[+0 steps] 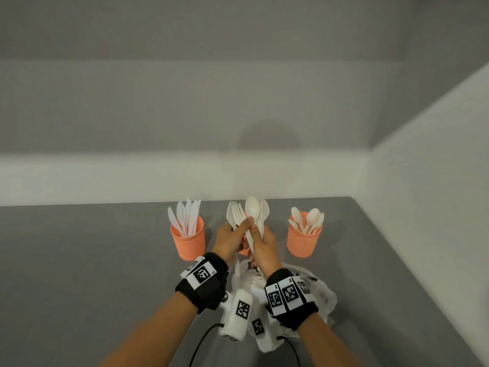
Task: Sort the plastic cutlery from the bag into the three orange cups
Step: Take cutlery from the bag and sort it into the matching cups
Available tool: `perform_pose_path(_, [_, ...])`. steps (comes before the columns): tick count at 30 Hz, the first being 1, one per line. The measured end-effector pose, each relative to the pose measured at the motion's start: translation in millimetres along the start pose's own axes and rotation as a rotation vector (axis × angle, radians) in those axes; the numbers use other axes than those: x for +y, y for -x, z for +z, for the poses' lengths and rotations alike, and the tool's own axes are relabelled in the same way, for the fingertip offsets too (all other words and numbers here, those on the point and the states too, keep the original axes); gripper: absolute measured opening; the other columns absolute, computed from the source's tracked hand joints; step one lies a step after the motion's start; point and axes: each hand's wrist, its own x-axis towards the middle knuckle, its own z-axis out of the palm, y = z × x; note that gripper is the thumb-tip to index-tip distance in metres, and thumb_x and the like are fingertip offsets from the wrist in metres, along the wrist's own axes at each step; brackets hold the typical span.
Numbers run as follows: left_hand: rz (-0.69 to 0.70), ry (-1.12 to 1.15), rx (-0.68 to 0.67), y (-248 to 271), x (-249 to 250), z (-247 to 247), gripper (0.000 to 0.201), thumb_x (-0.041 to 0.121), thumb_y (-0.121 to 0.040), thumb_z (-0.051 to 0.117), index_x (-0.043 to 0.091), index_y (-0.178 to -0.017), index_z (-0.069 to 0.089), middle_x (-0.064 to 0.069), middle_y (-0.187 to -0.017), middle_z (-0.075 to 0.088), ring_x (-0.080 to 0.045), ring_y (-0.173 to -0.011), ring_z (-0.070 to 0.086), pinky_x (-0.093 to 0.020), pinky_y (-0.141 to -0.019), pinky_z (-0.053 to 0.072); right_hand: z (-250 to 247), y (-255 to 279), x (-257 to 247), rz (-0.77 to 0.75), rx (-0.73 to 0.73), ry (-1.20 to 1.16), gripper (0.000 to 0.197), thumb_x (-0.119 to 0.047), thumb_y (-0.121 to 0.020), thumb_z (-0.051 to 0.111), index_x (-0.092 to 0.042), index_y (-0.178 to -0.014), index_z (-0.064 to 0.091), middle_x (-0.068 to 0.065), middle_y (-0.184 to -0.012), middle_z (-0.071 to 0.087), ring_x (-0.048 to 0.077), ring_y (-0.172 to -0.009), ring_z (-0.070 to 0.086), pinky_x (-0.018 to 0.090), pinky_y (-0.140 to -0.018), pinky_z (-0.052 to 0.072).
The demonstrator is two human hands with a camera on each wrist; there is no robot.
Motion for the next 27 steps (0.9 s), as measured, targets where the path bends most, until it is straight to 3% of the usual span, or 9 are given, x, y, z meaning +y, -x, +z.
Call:
perform_pose_path(2, [-0.023,0.010,0.050,-2.2,-1.9,0.3,0.020,0.015,-0.092,0.052,0.006,-0.074,0.056,0.002,-0.046,0.053,-0.006,-0.035,0.046,-0.017,-0.039,0.037,0.8,-2.4,5.7,-0.022,0.010,0.054,0.044,-0.031,-0.099,0.039,-0.004,-0.134,0.041,-0.003,-0.076,0.057,0.003,-0.055,0.056,0.011,-0.043,0.040])
perform_pose_path(4, [-0.031,-0.004,0.128,-5.7,-0.9,-0.8,0.021,0.014,-0.094,0.048,0.008,-0.075,0.055,0.000,-0.053,0.056,-0.003,-0.039,0.051,-0.016,-0.043,0.039,-1.6,-0.4,5.2,-0.067,0.027,0.108,0.038,-0.030,-0.099,0.039,-0.009,-0.129,0.046,0.000,-0.079,0.061,0.017,-0.068,0.062,0.026,-0.056,0.052])
perform_pose_path(7, [-0.006,0.009,0.226,-10.1,2.3,-5.3,0.022,0.019,-0.098,0.040,0.009,-0.084,0.055,-0.003,-0.061,0.064,-0.011,-0.051,0.059,-0.024,-0.053,0.046,-9.1,2.9,-2.9,-0.130,0.084,0.227,0.030,-0.026,-0.100,0.037,-0.009,-0.118,0.053,-0.003,-0.070,0.057,0.016,-0.066,0.057,0.031,-0.066,0.047])
perform_pose_path(10, [0.065,0.111,0.264,-8.7,9.8,-7.2,0.022,0.018,-0.099,0.039,0.016,-0.080,0.048,0.003,-0.043,0.053,-0.009,-0.037,0.052,-0.024,-0.044,0.048,-14.5,5.0,-6.3,-0.189,0.112,0.382,0.031,-0.029,-0.100,0.037,-0.014,-0.123,0.050,0.002,-0.091,0.066,0.020,-0.084,0.062,0.028,-0.071,0.043])
perform_pose_path(12, [0.128,0.050,0.274,-6.5,16.6,-4.6,0.020,0.017,-0.097,0.044,0.019,-0.077,0.047,0.003,-0.048,0.046,-0.004,-0.034,0.043,-0.021,-0.040,0.039,-14.7,5.2,-5.2,-0.218,0.135,0.494,0.036,-0.033,-0.099,0.036,-0.018,-0.129,0.047,0.007,-0.099,0.068,0.026,-0.093,0.064,0.035,-0.076,0.049])
perform_pose_path(18, [0.146,-0.062,0.195,-1.3,23.8,12.5,0.017,0.026,-0.084,0.066,0.011,-0.081,0.059,0.005,-0.055,0.052,0.001,-0.038,0.046,-0.013,-0.041,0.033,-13.6,7.1,-8.9,-0.282,0.191,0.848,0.049,-0.020,-0.098,0.037,-0.020,-0.146,0.026,0.011,-0.118,0.058,0.031,-0.102,0.061,0.039,-0.082,0.050])
perform_pose_path(21, [0.130,-0.040,0.217,-2.0,21.2,20.9,0.018,0.026,-0.080,0.071,0.016,-0.070,0.059,0.007,-0.054,0.056,-0.002,-0.044,0.051,-0.015,-0.044,0.036,-11.2,10.2,-13.1,-0.291,0.191,0.983,0.052,-0.015,-0.099,0.032,-0.017,-0.148,0.017,0.013,-0.119,0.055,0.031,-0.100,0.060,0.038,-0.079,0.047])
perform_pose_path(24, [0.096,-0.037,0.224,-4.3,21.2,24.6,0.011,0.020,-0.081,0.069,0.010,-0.085,0.066,-0.002,-0.070,0.065,-0.010,-0.060,0.061,-0.022,-0.053,0.044,-13.5,9.6,-13.9,-0.291,0.194,1.034,0.053,-0.013,-0.099,0.031,-0.017,-0.149,0.015,0.014,-0.116,0.054,0.032,-0.097,0.061,0.038,-0.076,0.048])
perform_pose_path(27, [0.037,-0.040,0.173,-5.7,19.5,24.3,0.012,0.015,-0.090,0.057,0.009,-0.080,0.060,-0.004,-0.062,0.057,-0.002,-0.041,0.052,-0.017,-0.042,0.038,-16.1,10.8,-13.3,-0.285,0.171,0.935,0.052,-0.018,-0.098,0.038,-0.017,-0.147,0.022,0.013,-0.116,0.057,0.031,-0.098,0.061,0.038,-0.077,0.048])
